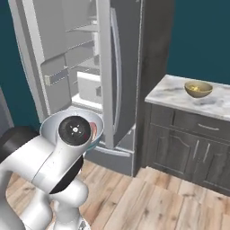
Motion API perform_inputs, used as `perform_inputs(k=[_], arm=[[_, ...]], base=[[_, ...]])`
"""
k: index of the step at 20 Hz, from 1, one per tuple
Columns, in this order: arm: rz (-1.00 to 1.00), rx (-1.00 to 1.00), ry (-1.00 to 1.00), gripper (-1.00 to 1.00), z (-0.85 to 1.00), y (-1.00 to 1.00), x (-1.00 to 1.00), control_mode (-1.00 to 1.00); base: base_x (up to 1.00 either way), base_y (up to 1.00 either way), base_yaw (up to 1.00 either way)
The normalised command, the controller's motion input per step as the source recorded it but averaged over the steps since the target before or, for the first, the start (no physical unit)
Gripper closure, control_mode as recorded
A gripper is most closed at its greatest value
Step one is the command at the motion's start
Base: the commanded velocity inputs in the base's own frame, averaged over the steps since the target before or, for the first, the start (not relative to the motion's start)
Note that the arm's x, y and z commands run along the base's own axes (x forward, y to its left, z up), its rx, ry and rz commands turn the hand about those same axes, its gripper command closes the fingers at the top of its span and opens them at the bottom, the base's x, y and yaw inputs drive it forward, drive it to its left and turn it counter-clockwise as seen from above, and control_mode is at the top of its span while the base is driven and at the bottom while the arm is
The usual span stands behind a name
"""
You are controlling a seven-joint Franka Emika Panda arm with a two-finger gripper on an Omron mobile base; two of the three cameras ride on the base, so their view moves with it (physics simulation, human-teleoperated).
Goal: Place the bowl with the onion and potato on the second highest shelf of the fridge. Place the bowl with the chicken drumstick and steak on the top shelf of the fridge.
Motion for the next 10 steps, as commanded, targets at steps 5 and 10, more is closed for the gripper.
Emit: perform_inputs(k=[5, 10], arm=[[0.00, 0.00, 0.00, 1.00, 0.00, 0.00, 0.00, 1.00], [0.00, 0.00, 0.00, 1.00, 0.00, 0.00, 0.00, 1.00]], base=[[0.62, 1.00, -0.13], [0.81, 1.00, -0.35]])
